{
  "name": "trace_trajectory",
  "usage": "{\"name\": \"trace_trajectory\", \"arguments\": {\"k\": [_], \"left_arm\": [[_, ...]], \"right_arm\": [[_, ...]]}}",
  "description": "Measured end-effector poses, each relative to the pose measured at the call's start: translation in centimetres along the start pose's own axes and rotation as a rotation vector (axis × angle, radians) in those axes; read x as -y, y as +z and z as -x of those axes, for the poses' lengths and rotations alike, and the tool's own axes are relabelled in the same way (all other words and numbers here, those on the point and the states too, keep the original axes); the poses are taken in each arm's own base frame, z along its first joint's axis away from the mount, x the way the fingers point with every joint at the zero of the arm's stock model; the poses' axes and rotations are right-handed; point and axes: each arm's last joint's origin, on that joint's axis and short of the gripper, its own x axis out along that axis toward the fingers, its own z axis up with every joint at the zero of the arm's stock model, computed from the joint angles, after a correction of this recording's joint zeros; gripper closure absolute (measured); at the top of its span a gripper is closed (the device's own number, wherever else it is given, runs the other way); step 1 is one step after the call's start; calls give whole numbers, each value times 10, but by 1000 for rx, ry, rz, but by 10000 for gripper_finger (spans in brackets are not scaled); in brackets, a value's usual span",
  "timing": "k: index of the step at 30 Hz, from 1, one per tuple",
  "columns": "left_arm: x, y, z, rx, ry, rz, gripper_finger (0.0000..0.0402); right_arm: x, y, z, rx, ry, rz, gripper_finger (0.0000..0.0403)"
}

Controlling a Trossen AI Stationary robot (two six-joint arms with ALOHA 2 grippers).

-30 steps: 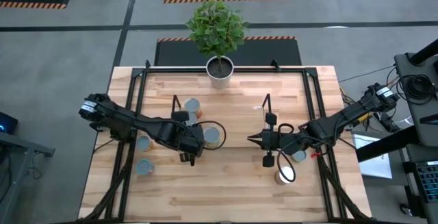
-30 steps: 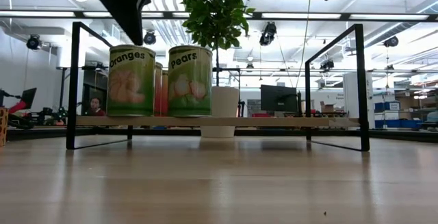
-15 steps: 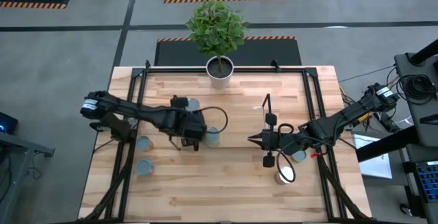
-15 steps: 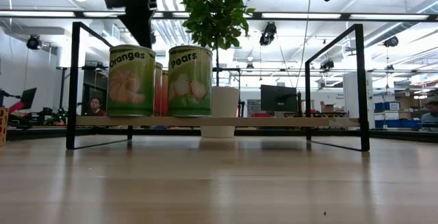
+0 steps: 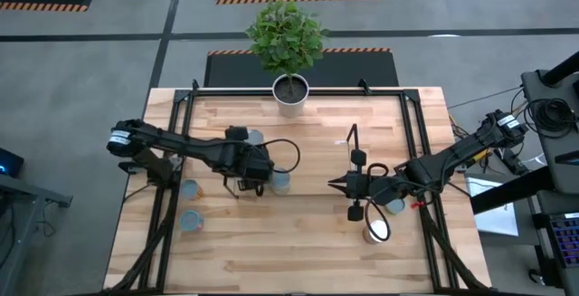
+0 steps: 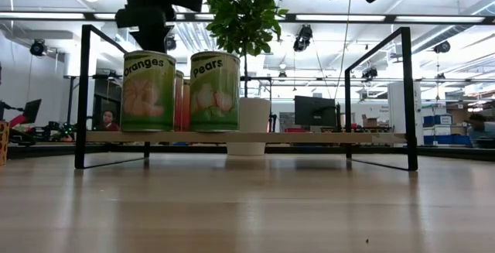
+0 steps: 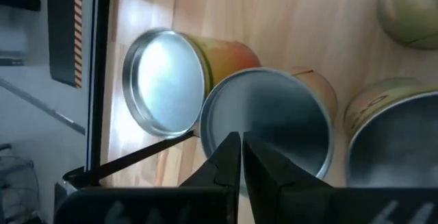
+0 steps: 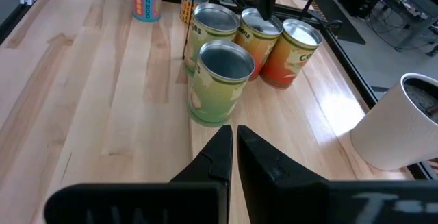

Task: Pick and place cans onto a shelf
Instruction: Adjust the cans on the shelf

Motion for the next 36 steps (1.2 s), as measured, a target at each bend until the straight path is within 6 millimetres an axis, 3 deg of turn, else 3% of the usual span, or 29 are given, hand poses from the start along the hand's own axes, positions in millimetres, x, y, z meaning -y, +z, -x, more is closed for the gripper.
{"name": "trace_trajectory", "arguments": {"k": [15,36], "left_arm": [[5,5,-1,17,-106,13,402],[5,7,-1,41,-113,29,402]], "right_arm": [[0,0,0,1,0,0,390],[0,0,0,1,0,-1,390]]}}
